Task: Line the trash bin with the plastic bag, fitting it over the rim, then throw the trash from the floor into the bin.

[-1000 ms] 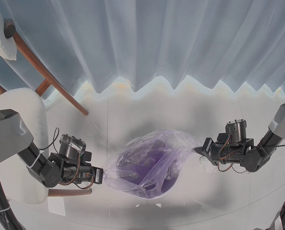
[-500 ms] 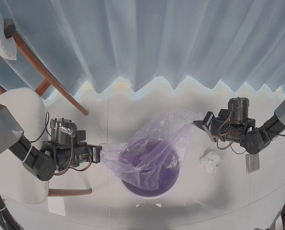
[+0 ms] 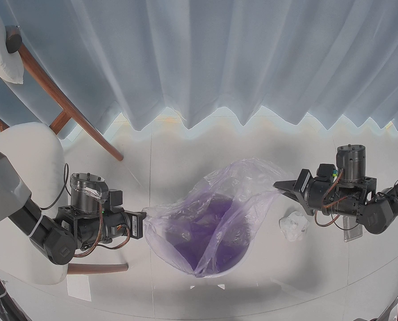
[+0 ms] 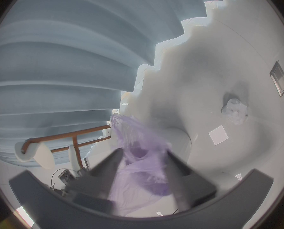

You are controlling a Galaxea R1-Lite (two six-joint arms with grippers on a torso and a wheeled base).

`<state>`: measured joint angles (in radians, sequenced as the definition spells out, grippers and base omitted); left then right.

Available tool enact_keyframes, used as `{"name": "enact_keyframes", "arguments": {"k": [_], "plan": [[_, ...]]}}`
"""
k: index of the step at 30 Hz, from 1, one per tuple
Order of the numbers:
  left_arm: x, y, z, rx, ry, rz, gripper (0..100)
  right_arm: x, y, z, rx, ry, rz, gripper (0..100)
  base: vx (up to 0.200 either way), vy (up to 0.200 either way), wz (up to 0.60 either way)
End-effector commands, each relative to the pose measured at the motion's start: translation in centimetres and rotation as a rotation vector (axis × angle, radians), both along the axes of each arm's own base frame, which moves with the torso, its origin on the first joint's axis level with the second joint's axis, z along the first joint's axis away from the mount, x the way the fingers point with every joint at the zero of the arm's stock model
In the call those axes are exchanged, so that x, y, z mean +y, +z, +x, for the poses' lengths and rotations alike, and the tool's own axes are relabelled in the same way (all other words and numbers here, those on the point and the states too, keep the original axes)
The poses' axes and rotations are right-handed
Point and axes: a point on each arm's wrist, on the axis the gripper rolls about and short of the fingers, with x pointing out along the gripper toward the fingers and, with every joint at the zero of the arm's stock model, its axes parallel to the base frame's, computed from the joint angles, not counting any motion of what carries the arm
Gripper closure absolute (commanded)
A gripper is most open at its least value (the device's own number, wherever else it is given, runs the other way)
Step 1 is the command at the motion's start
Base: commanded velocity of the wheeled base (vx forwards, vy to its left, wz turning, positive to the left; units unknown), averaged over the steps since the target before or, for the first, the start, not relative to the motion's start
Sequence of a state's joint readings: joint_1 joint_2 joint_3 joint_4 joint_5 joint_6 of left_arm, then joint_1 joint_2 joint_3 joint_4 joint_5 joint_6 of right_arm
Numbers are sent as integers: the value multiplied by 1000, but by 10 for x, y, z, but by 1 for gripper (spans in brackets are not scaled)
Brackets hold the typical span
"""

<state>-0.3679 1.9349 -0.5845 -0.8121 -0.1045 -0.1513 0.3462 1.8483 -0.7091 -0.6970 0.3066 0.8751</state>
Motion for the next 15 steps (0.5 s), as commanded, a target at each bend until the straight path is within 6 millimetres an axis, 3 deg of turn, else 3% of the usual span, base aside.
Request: {"name": "enact_keyframes", "arguments": {"k": [1, 4, 7, 15], "plan": [[-3, 14, -16, -35, -28, -11, 100, 2, 25, -47, -52, 67, 17, 0, 0, 0, 0], [-3, 18, -23, -44, -39, -14, 100, 1, 36, -63, -103, 99, 9, 0, 0, 0, 0], [-4, 22, -24, -56, -40, -14, 100, -2, 39, -62, -157, 110, -39, 0, 0, 0, 0], [-1, 39, -40, -105, -53, -36, 100, -14, 51, -28, -368, 123, -250, 0, 0, 0, 0]]}}
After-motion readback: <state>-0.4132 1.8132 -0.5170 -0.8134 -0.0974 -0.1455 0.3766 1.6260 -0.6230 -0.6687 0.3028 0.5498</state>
